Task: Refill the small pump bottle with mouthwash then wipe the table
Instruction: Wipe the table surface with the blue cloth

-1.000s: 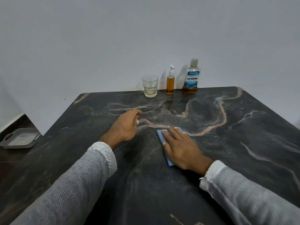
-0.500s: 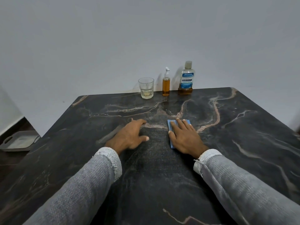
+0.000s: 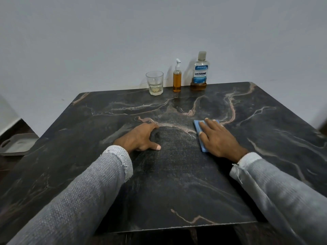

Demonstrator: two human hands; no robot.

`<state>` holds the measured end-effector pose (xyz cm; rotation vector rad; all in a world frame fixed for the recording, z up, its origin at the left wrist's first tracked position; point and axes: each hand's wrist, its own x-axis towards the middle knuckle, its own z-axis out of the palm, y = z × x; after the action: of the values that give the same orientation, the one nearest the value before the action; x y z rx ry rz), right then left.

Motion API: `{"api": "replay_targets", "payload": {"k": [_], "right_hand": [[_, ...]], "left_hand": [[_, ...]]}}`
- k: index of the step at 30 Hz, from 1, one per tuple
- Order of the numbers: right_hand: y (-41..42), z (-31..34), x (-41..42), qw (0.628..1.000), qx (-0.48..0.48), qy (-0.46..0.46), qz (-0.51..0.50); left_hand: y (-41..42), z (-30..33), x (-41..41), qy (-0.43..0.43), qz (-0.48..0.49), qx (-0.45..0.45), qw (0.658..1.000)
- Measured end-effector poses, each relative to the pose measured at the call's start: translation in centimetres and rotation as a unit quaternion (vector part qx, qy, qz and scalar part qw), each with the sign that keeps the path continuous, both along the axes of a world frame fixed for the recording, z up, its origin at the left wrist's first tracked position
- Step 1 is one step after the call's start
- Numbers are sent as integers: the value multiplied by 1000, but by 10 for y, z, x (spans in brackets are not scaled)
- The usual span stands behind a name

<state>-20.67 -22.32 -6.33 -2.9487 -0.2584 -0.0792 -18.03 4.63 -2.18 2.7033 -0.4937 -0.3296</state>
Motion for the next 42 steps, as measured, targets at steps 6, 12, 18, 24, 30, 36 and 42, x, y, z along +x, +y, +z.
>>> {"api": "replay_targets", "payload": {"k": [6, 12, 18, 24, 30, 36, 42], "right_hand": [[0, 6, 32, 999, 9, -3, -39], [-4, 6, 11, 999, 30, -30, -12], [-26, -6, -22, 999, 20, -48, 1], [-33, -2, 16, 999, 19, -10, -28], [-20, 2, 49, 998, 19, 14, -51], [17, 2, 19, 1000, -13, 22, 5], [71, -7, -19, 998, 13, -11, 57]], "left_hand": [[-2, 2, 1, 10, 0, 11, 1000], [-12, 6, 4, 12, -13, 31, 999], [-40, 2, 10, 15, -20, 24, 999], [-47, 1, 16, 16, -18, 58, 998], [-49, 1, 18, 11, -27, 75, 997], [-42, 0, 18, -34, 10, 33, 999], [-25, 4, 17, -66, 65, -35, 995]]}}
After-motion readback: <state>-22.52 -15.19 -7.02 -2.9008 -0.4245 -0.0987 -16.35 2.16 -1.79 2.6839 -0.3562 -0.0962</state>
